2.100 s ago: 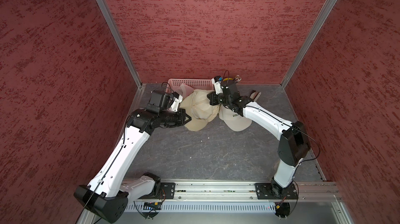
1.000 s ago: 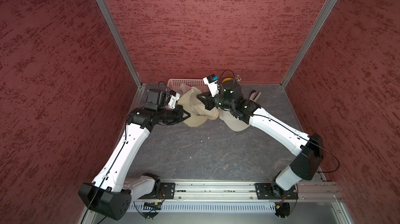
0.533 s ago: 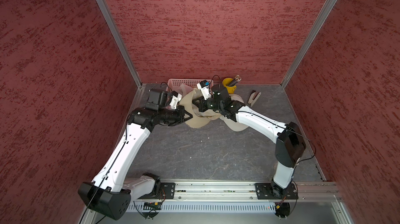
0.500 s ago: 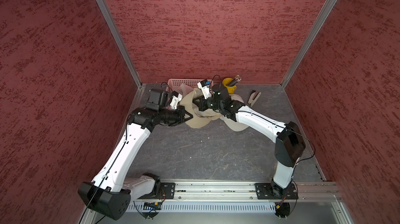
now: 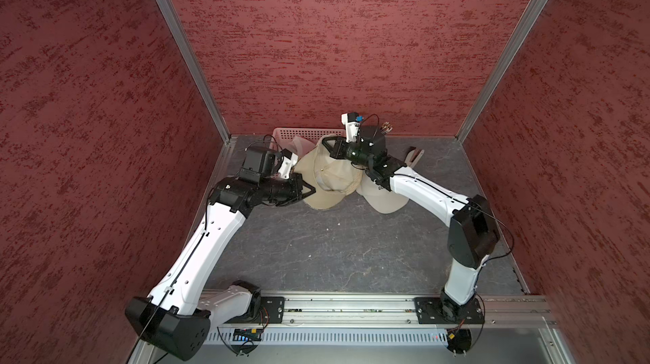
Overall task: Turn the baseball cap inside out
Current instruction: Turn over the baseball cap.
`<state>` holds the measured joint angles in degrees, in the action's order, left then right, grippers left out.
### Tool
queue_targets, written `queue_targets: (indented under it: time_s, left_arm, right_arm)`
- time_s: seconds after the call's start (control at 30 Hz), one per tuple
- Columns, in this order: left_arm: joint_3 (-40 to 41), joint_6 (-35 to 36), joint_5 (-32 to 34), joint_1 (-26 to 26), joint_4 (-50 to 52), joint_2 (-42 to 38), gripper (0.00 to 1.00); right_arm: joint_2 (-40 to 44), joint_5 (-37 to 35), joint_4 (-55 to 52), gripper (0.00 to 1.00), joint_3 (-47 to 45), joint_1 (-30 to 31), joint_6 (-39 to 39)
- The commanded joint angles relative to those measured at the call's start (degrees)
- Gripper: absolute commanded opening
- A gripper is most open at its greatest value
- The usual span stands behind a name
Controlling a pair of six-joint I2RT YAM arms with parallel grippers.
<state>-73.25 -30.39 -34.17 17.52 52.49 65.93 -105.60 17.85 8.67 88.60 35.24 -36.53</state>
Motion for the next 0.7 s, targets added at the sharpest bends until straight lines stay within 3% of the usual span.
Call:
queue_targets:
  time_s: [0.0, 0.2, 0.37, 0.53, 0.67]
  left_arm:
    - [0.05, 0.68, -0.59, -2.47, -0.88, -1.31, 0.00]
    - [-0.84, 0.84, -2.89, -3.39, -1.11, 0.55, 0.00]
    - [-1.85, 2.65, -4.58, -3.46, 1.45, 1.60, 0.00]
    - [-4.96, 11.10, -8.11, -3.90, 8.25, 4.77, 0.00]
    - [-5.76, 16.64, -14.12, -4.02, 9.53, 6.87, 0.00]
  right_arm:
    - [3.34, 2.46, -4.03, 0.00, -1.15, -0.45, 2.73]
    - [6.25, 10.62, -10.04, 0.00, -3.89, 0.96, 10.97]
    - [7.05, 12.19, -13.35, 0.00, -4.46, 2.65, 19.37]
    - [10.77, 14.70, -18.25, 0.00, -8.03, 3.14, 31.59]
    - [14.74, 12.77, -24.80, 0.00, -10.91, 3.12, 40.25]
